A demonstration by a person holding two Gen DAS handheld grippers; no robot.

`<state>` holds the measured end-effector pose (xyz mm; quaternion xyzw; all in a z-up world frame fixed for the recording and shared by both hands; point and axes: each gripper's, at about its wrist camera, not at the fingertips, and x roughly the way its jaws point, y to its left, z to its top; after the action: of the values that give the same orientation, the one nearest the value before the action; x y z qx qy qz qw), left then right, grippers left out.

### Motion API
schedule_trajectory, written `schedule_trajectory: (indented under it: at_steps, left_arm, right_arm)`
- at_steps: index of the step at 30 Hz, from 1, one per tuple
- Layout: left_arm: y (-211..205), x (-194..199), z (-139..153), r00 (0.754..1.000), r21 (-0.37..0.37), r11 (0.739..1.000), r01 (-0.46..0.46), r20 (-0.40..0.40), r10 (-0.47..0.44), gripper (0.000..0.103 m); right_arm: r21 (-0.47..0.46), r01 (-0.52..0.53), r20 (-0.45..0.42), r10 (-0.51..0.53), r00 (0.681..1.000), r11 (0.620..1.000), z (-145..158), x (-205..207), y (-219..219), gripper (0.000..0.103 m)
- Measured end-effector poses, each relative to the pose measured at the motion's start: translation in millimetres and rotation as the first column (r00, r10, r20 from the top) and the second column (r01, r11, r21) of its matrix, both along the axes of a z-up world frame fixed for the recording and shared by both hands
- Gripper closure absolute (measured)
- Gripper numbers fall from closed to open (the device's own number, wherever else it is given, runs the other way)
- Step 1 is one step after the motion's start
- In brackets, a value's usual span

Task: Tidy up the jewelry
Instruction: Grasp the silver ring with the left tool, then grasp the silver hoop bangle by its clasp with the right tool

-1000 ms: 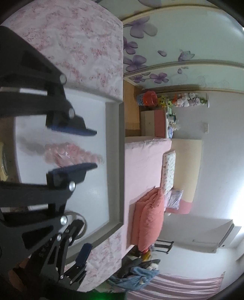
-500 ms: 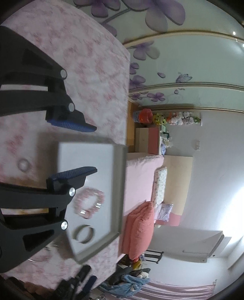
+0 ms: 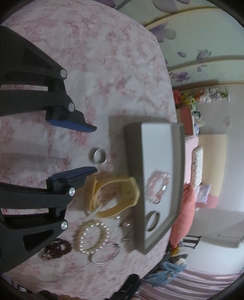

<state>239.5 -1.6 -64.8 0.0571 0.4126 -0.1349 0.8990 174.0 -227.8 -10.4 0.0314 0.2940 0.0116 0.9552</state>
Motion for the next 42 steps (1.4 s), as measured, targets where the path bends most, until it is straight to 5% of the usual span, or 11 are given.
schedule_trajectory:
  at_steps: [10, 16, 20, 42]
  left_arm:
    - [-21, 15, -13, 0.999, 0.034, 0.999, 0.004, -0.036, -0.003, 0.065]
    - [-24, 25, -12, 0.999, 0.040, 0.999, -0.015, -0.031, 0.017, 0.081]
    - [-25, 27, -11, 0.999, 0.050, 0.998, -0.034, -0.027, 0.035, 0.081]
    - [27, 12, 1, 0.988, 0.005, 0.988, -0.153, -0.004, 0.153, 0.081]
  right_arm:
    - [0.013, 0.020, -0.015, -0.020, 1.000, 1.000, -8, -2, -9, 0.030]
    - [0.017, 0.023, -0.023, -0.022, 0.999, 1.000, -12, -1, -13, 0.030]
    - [0.016, 0.029, -0.034, -0.029, 0.999, 0.999, -14, 0, -14, 0.030]
    - [-0.064, -0.098, -0.313, 0.073, 0.947, 0.993, -63, 5, 7, 0.030]
